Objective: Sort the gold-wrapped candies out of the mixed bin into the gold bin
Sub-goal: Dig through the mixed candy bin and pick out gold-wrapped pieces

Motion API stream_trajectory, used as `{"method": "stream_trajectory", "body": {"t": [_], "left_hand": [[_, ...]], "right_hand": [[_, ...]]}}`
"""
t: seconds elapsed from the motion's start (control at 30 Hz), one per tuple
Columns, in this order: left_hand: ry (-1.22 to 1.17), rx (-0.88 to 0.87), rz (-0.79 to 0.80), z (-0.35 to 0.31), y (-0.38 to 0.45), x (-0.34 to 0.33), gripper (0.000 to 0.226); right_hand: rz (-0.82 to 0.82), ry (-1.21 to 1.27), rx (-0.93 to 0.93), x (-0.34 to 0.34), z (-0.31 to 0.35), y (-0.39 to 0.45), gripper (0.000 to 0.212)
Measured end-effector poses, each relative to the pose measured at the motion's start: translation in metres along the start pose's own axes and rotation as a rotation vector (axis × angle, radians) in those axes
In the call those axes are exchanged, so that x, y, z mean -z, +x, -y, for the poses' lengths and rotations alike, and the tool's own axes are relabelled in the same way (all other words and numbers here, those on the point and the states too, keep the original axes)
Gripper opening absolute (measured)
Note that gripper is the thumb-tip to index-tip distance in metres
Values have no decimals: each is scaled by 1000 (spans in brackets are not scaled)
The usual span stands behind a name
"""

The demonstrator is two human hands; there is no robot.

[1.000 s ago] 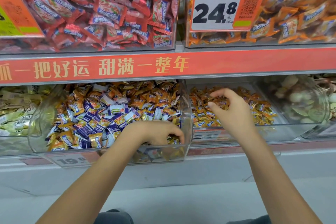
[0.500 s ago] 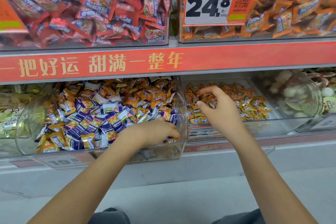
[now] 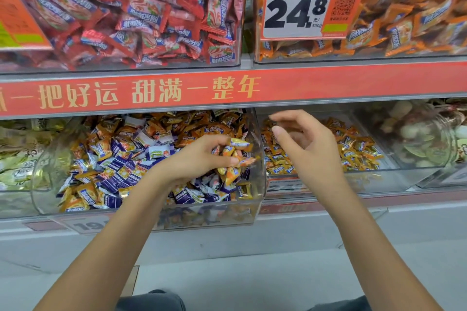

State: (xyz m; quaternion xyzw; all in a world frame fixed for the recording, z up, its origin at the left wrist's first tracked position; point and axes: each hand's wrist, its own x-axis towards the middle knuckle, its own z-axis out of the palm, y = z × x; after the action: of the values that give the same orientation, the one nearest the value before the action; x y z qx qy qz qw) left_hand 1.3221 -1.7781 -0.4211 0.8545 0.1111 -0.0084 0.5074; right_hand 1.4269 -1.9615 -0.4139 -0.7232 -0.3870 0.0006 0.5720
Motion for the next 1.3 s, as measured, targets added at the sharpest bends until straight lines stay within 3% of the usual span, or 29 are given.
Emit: {"method": "stream_trajectory", "body": {"t": [0.07, 0.17, 0.27, 0.4, 0.5, 0.6, 0.77, 0.93, 1.13, 1.2, 1.3], "left_hand": [[-58, 10, -40, 0, -1, 2, 3], [-95, 18, -85, 1, -4, 4, 7], [-115, -2, -92, -2, -7, 5, 15], [-188, 0, -106, -10, -10, 2, 16], [-387, 52, -125, -13, -11, -3, 10], [-623, 85, -70, -12, -13, -4, 13], [-1002, 149, -16, -9, -18, 6, 17], [-1186, 168, -18, -5, -23, 11, 26], [-964, 197, -242, 2, -17, 10, 18], [-709, 206, -283, 6, -16, 8, 19], [-259, 187, -293, 7, -17, 5, 26]], "right_hand": [[122, -64, 127, -4, 7, -2, 37], [424, -317, 202, -17, 13, -1, 82], [444, -662, 336, -34, 14, 1, 101], [349, -820, 426, -55, 10, -1, 91], [269, -803, 434, -60, 6, 0, 75], [303, -734, 410, -58, 8, 1, 60], [335, -694, 357, -57, 12, -1, 62], [308, -651, 325, -58, 10, 2, 56], [240, -443, 250, -58, 4, -1, 65], [237, -343, 234, -57, 7, -1, 63], [183, -121, 114, -50, 16, 5, 43]]}}
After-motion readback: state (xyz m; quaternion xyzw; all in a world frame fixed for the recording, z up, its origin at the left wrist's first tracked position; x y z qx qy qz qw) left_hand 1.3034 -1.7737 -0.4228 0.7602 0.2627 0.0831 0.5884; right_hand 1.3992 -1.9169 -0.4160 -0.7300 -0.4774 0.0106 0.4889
